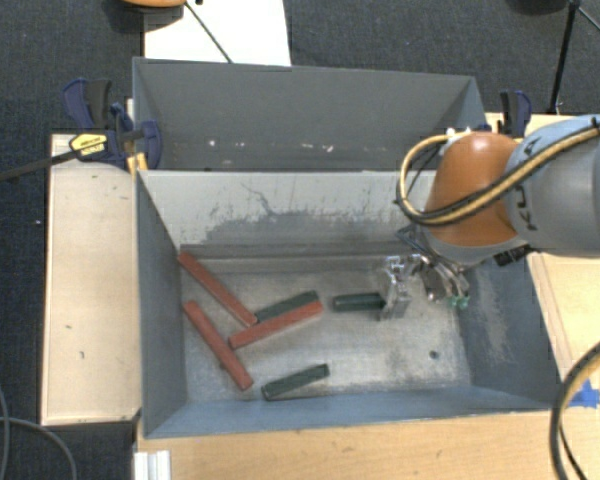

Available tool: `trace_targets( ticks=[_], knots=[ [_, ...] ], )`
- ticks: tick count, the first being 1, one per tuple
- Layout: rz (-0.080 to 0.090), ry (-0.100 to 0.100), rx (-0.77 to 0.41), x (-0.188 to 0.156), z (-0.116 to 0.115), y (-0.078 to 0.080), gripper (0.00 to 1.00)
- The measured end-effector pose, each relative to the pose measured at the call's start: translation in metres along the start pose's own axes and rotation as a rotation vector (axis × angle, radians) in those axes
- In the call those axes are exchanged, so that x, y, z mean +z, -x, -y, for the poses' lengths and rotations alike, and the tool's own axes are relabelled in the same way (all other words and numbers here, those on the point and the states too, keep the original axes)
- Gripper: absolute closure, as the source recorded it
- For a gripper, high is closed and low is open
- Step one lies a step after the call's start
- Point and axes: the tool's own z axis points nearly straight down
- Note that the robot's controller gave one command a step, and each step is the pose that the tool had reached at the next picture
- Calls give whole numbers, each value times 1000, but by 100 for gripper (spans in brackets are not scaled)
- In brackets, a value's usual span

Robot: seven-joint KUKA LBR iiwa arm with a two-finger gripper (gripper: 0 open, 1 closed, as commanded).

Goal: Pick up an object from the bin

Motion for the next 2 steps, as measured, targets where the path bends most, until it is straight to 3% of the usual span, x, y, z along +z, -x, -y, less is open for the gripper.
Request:
trace_targets(
  ticks=[1, 2],
  knots=[
    [0, 0, -1, -1, 0, -1, 100],
    [8, -2, -63, -39, -19, -7, 100]
  ],
)
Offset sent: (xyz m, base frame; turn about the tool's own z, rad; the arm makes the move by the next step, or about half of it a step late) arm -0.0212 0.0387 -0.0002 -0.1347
